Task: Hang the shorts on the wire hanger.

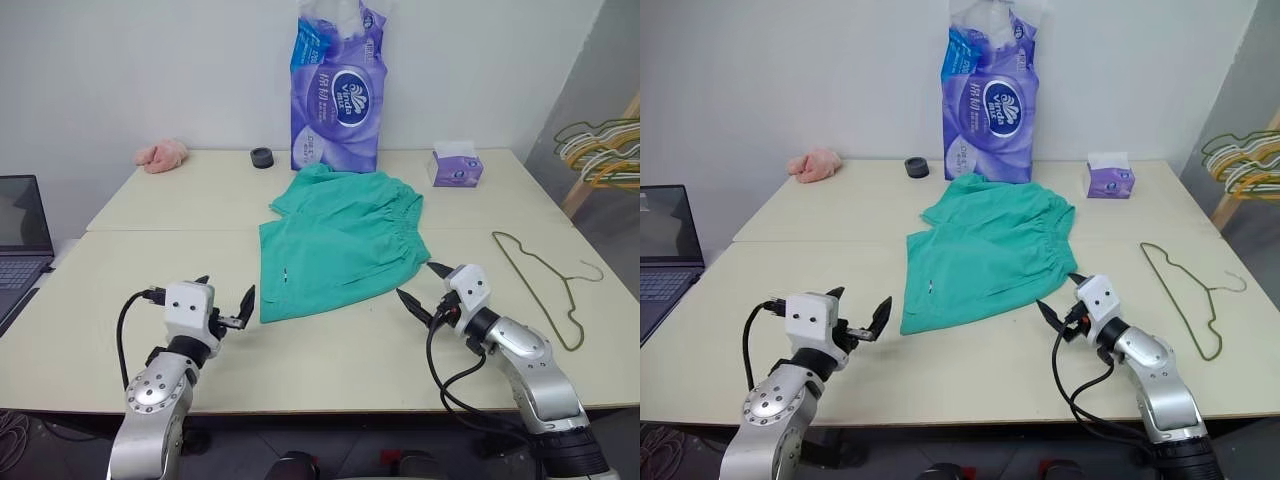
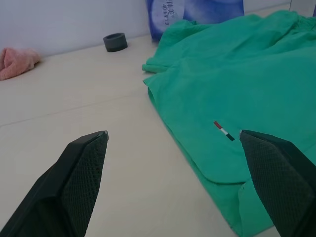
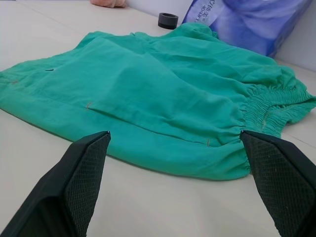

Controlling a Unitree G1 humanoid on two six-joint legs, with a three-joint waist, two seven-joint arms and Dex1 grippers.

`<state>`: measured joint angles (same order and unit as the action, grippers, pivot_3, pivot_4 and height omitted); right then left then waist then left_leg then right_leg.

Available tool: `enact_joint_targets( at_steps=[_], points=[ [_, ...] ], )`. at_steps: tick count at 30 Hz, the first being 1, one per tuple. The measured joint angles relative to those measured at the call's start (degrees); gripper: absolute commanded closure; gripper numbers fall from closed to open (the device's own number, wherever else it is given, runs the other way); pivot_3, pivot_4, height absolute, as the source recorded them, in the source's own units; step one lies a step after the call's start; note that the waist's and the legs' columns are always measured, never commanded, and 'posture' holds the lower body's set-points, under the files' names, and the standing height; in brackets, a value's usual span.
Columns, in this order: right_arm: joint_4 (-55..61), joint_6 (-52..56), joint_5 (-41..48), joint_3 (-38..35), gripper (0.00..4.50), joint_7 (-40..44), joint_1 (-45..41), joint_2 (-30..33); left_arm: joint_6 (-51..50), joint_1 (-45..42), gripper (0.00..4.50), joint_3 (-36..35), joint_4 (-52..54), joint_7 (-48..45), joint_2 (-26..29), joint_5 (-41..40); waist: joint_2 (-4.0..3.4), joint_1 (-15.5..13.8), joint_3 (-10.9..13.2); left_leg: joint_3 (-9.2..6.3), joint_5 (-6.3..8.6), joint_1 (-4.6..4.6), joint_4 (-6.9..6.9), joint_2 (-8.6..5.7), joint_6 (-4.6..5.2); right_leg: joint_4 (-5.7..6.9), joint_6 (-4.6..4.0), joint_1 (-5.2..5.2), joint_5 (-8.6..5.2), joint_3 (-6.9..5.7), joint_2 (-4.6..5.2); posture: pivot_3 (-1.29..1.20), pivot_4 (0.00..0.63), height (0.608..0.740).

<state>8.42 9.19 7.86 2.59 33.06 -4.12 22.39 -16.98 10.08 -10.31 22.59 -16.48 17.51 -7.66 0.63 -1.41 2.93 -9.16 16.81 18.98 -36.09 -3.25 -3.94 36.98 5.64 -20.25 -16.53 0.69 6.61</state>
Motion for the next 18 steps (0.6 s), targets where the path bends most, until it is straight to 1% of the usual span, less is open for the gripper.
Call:
enact_joint_targets(
  at_steps=[6,9,13,18],
  points=[
    [0.7,-0.6,0.0,1.9,0.00,4.5,0.1,3.4,0.8,1.1,0.02,1.3,0.0,-2.4,1.9,0.2,0.00,0.0,0.0,0.01,0.00,0.00,0.00,0.00,0.00,0.00,0.00,0.00,0.00,0.00,0.00,0.03,0.000,0.740],
    [3.9,-1.0,0.1,4.0,0.00,9.3,0.9,7.1,0.2,0.5,0.02,2.2,-0.4,-5.5,4.8,-0.2,0.00,0.0,0.0,0.01,0.00,0.00,0.00,0.02,0.00,0.00,0.01,0.01,-0.01,-0.01,-0.01,0.02,0.000,0.740],
    [9.4,-1.0,0.4,7.9,0.00,16.1,2.8,12.6,-2.2,-3.1,0.02,5.7,-2.1,-12.0,11.0,-0.5,0.01,0.0,0.0,0.01,0.00,0.00,-0.01,0.03,0.01,-0.01,0.25,0.03,-0.15,-0.04,-0.01,0.01,0.000,0.740],
    [11.3,-0.5,0.4,9.4,0.00,18.2,3.2,13.5,-2.8,-8.2,0.02,10.4,-8.3,-15.0,14.5,2.8,0.02,0.2,0.0,0.01,0.00,-0.03,-0.01,0.06,0.01,0.00,0.26,0.03,-0.14,-0.02,-0.04,-0.01,0.000,0.740]
  ],
)
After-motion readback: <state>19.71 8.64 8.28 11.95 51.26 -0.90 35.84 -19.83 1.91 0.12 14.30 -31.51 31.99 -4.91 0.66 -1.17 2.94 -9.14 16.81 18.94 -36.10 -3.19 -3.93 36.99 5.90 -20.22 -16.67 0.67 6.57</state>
